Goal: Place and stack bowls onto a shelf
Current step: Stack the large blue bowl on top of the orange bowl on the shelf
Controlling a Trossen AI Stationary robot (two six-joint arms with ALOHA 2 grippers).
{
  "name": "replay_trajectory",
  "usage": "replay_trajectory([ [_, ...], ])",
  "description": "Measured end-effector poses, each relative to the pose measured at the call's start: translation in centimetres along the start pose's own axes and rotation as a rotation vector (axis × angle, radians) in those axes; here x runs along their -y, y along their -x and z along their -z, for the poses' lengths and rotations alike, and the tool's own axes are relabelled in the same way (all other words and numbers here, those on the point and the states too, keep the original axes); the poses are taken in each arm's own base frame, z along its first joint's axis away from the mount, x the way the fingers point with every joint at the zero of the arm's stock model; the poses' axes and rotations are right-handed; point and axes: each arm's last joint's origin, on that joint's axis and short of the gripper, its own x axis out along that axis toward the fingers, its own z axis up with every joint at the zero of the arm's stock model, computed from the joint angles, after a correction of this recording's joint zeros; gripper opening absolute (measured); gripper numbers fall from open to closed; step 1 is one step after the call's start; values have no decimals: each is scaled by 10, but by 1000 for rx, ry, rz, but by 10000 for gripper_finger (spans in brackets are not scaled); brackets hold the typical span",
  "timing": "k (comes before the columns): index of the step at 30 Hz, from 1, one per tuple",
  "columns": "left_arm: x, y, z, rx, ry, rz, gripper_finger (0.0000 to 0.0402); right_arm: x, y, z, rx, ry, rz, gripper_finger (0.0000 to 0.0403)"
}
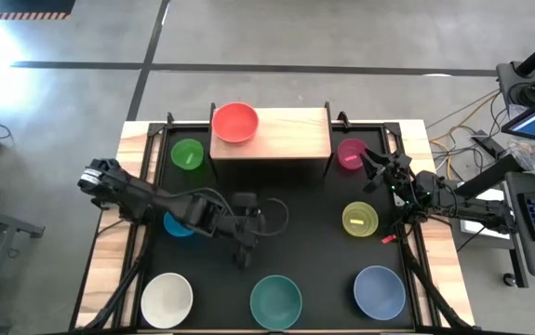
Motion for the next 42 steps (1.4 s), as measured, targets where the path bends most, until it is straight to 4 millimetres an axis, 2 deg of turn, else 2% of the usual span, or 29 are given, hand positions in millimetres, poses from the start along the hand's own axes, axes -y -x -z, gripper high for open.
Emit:
replay_trajectory([
  [3,15,-2,3,-33,51,114,123,0,0,0,0,0,0,137],
  [5,24,-1,6,-32,25,106,123,0,0,0,0,0,0,137],
  [10,23,6,6,8,-30,-3,123,0,0,0,0,0,0,137],
  [14,23,7,3,32,-62,-5,123,0,0,0,0,0,0,137],
  [22,21,9,5,32,-26,-64,123,0,0,-3,27,30,-2,137],
  [28,20,11,2,72,-16,-118,123,-2,0,-3,16,-177,-49,137],
  [34,21,3,6,103,13,-129,123,0,0,-2,13,-206,-11,137],
  [42,21,-3,11,109,21,-128,123,0,0,0,-4,-335,-6,137],
])
